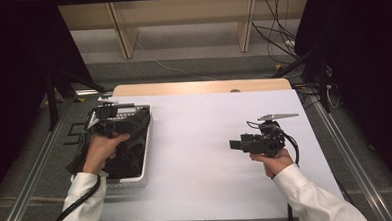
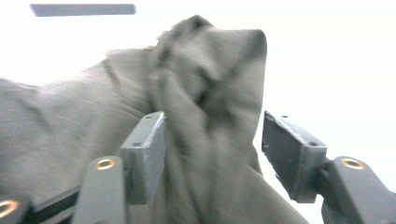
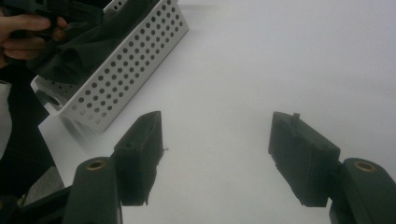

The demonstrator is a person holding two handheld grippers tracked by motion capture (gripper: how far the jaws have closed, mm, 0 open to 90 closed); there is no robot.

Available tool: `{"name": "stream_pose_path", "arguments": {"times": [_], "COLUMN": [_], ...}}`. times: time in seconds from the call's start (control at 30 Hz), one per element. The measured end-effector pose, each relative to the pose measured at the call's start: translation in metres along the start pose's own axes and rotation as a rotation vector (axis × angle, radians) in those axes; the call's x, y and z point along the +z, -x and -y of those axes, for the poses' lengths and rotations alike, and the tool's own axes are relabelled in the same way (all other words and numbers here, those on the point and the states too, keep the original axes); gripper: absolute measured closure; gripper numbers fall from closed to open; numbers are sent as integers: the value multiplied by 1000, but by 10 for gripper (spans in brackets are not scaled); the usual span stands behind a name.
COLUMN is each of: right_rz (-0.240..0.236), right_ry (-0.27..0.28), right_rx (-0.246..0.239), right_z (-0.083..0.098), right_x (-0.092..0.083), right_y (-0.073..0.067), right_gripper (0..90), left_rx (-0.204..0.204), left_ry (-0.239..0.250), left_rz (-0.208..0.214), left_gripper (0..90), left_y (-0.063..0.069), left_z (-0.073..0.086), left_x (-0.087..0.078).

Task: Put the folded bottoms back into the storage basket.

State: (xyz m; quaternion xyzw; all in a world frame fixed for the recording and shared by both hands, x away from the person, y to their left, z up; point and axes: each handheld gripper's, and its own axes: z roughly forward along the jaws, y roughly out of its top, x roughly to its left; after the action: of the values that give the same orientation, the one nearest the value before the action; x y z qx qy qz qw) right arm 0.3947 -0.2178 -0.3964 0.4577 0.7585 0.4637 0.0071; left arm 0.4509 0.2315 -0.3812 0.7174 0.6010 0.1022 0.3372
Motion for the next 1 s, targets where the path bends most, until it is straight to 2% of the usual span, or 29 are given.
{"name": "stream_pose_path", "arguments": {"times": [0.07, 0.13, 0.2, 0.27, 0.33, 0.43, 0.53, 0.63, 0.67, 0.73, 0.8, 0.83, 0.9, 0.97, 1.0], "right_rz": [5, 11, 13, 14, 24, 32, 36, 36, 39, 39, 44, 43, 45, 50, 51], "right_ry": [-5, -10, -13, -22, -33, -40, -41, -45, -47, -49, -51, -52, -51, -51, -51], "right_rx": [5, 12, 14, 8, -2, -7, -17, -18, -17, -18, -26, -26, -25, -27, -25], "right_z": [3, 5, 6, 7, 8, 9, 9, 10, 10, 10, 10, 9, 9, 10, 10], "right_x": [-1, -1, 0, 2, 4, 5, 5, 6, 6, 6, 5, 5, 5, 4, 3], "right_y": [2, 4, 5, 5, 5, 4, 3, 4, 4, 3, 3, 3, 4, 4, 4], "right_gripper": [362, 365, 368, 370, 371, 374, 376, 377, 377, 377, 377, 377, 376, 376, 376], "left_rx": [17, 28, 20, 13, 24, 9, 16, -6, 10, 14, 2, 2, -6, 25, 49], "left_ry": [-6, -26, -29, -27, -49, -71, -75, -70, -76, -74, -65, -52, -18, 0, -6], "left_rz": [6, -21, -45, -59, -93, -103, -107, -104, -111, -108, -67, -63, -26, -14, -18], "left_gripper": [512, 701, 813, 854, 857, 861, 862, 861, 860, 829, 690, 642, 516, 475, 489], "left_y": [5, 8, 8, 6, 5, 0, -1, -6, -4, -2, -1, 0, 2, 9, 14], "left_z": [5, 8, 9, 8, 9, 12, 10, 11, 11, 10, 8, 7, 5, 5, 7], "left_x": [6, 18, 27, 35, 48, 66, 70, 77, 75, 69, 58, 51, 36, 20, 14]}}
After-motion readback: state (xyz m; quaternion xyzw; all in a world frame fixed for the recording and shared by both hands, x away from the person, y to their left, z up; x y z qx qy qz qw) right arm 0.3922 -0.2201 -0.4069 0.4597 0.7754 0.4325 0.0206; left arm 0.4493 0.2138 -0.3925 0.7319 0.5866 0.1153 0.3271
